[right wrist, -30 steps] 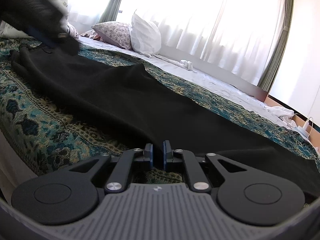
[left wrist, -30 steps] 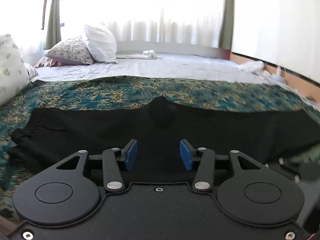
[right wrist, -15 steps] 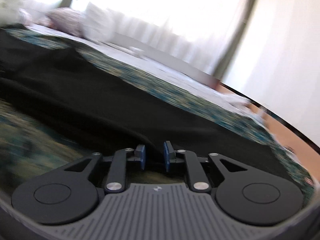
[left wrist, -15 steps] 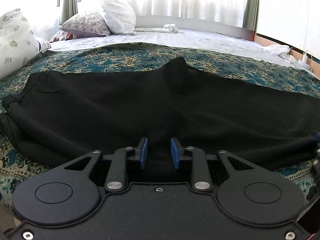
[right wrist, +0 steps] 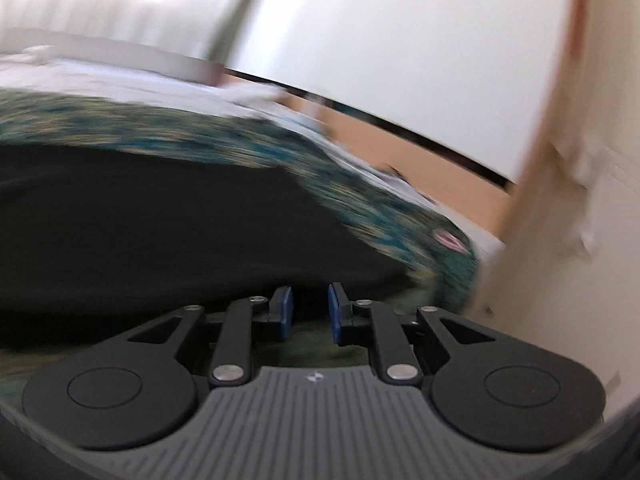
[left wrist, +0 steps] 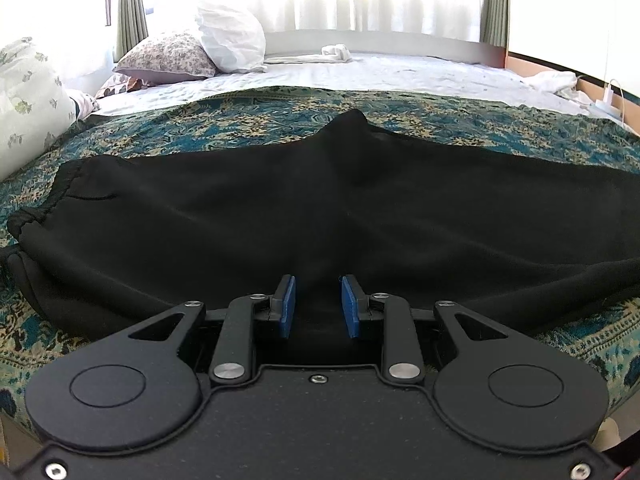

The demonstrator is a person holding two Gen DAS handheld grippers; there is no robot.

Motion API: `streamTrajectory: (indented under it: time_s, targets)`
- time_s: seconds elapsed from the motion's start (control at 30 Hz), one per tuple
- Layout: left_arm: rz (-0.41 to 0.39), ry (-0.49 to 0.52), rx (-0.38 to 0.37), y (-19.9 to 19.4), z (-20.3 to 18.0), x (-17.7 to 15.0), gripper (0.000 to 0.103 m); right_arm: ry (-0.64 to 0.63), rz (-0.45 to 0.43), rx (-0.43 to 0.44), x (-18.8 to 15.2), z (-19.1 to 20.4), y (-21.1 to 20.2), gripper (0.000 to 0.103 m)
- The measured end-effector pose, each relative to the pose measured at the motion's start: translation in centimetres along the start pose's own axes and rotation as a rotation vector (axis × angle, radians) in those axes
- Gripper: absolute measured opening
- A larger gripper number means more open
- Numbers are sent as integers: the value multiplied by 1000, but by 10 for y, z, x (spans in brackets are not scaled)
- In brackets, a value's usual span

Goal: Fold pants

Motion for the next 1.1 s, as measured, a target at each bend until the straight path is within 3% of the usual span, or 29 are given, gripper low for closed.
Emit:
streamTrajectory:
  time_s: [0.1, 0.23, 0.3, 0.37, 0.5, 0.67, 0.73, 0.9, 1.0, 1.1]
  targets:
    - [3, -2, 5, 0, 0, 1, 27, 187, 91, -9, 6, -38, 28, 38]
    - [2, 5, 16, 0, -2, 1, 27, 347, 186, -182, 4, -82, 54, 38]
    - [-5, 5, 17, 0, -3, 0, 27, 412, 195, -233, 2, -96, 53, 47]
    - [-14, 3, 17, 0, -3, -2, 27, 457, 169, -205, 5, -101, 43, 56]
    - [-27, 2, 18, -2, -3, -4, 27, 425, 35, 48, 26, -58, -4, 66]
    - [-37, -19, 18, -10, 0, -4, 32, 293, -136, 525, 51, 49, -84, 78]
    - [-50, -47, -11, -19, 3, -4, 35, 224, -173, 676, 54, 95, -115, 80]
    - [-123, -115, 32, -52, 38, 1, 35, 66, -176, 891, 41, 181, -188, 80]
    - [-139, -164, 105, -58, 77, 6, 35, 5, -158, 976, 31, 215, -222, 80]
    - [-115, -183, 237, -50, 114, 6, 32, -82, -170, 998, 21, 243, -243, 80]
Point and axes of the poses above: each gripper's, at about its wrist camera, not at the fingertips, and y roughly the way its jaws point, z to its left, x to its top, the point moved 4 cm from there along y, roughly the way its jaws point, and after that the axes turned 4 degrees about -x, right-handed, at the moved point
